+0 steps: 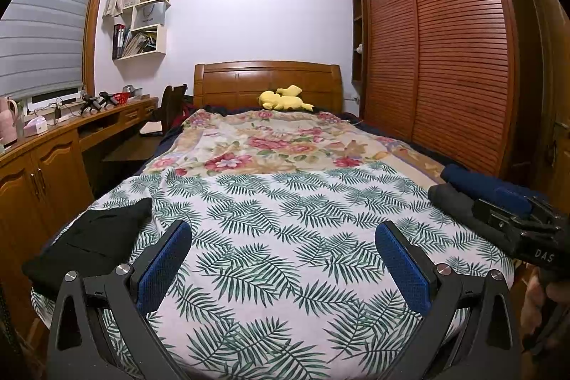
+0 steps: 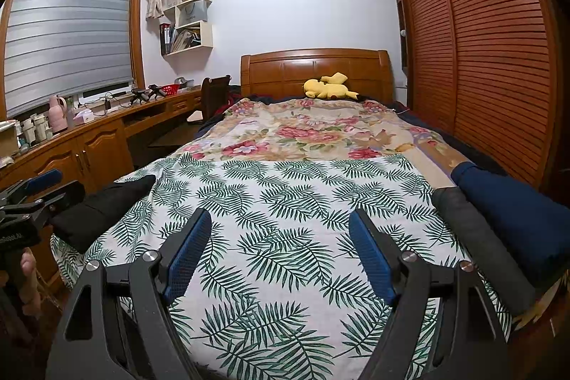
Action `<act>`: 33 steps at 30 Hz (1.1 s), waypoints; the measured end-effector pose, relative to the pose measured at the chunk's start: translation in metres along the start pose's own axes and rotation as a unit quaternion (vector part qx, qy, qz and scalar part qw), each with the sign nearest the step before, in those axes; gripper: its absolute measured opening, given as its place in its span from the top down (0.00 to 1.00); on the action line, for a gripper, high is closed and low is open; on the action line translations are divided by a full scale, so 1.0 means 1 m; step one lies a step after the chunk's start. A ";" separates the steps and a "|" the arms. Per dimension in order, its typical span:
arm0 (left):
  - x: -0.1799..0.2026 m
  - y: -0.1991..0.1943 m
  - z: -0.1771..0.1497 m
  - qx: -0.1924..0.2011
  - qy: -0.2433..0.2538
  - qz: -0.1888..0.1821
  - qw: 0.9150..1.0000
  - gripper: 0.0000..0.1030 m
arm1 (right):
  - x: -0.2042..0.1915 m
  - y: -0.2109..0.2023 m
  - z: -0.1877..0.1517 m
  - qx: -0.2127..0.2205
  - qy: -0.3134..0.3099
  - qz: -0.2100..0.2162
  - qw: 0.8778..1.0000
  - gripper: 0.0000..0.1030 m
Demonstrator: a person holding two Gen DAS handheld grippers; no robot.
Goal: Fold large clothes
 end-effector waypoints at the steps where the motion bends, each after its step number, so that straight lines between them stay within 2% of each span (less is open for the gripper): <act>1: 0.000 0.000 0.000 0.001 0.000 0.000 1.000 0.01 | 0.000 0.000 0.000 0.000 0.000 0.000 1.000 0.22; 33: 0.000 -0.001 -0.001 0.004 0.001 -0.001 1.000 0.01 | 0.004 -0.002 0.000 0.001 0.000 -0.001 1.000 0.22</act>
Point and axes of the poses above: each gripper's, at about its wrist camera, not at the fingertips, and y roughly the way its jaws point, x to its right, z to its top, the point moved 1 cm from there along y, roughly the way its jaws point, and after that the axes turned 8 degrees about y, right-handed, at the moved point
